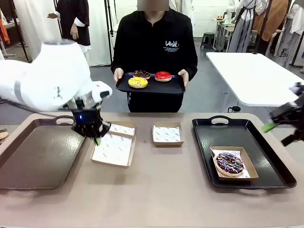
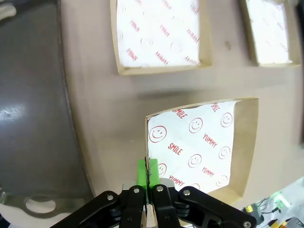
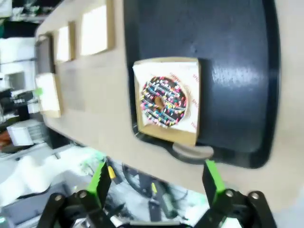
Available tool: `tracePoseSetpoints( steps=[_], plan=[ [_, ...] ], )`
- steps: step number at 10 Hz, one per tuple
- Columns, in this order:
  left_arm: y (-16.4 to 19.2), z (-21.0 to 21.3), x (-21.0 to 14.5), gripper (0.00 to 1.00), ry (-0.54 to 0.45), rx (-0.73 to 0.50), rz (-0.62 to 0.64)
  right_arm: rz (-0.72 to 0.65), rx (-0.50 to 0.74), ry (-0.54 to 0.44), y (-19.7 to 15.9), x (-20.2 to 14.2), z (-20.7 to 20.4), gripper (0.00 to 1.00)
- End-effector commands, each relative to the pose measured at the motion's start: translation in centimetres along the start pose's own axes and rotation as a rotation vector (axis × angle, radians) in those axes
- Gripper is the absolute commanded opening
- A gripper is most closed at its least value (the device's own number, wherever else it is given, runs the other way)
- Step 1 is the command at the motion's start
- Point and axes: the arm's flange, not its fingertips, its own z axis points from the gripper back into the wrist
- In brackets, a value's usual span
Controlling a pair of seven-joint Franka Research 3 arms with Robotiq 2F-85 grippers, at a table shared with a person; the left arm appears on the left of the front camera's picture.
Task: Individually package the donuts and arrange them on the tray.
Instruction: Place the picked Paper togo box on the Handle tray while simultaneously picking up another Paper togo box from the table with the other hand.
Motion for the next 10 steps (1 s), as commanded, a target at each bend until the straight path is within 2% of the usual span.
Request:
tracePoseSetpoints(
  steps=[1,3,5,10],
  plan=[
    [-1.1,3.8,1.7,0.00,-0.035,0.009,0.023,-0.052,0.201,-0.036,-4.2,-0.1,3.7,1.00],
    [-2.2,6.6,4.5,0.00,-0.051,0.020,0.055,-0.098,0.343,-0.090,-8.4,-1.0,6.8,1.00],
    [-3.7,7.5,6.8,0.00,-0.035,0.050,0.042,-0.115,0.455,-0.122,-12.6,-1.2,8.7,1.00],
    [-6.1,7.7,12.4,0.00,-0.014,0.121,0.051,-0.092,0.583,-0.167,-18.2,-2.8,8.9,1.00]
  ],
)
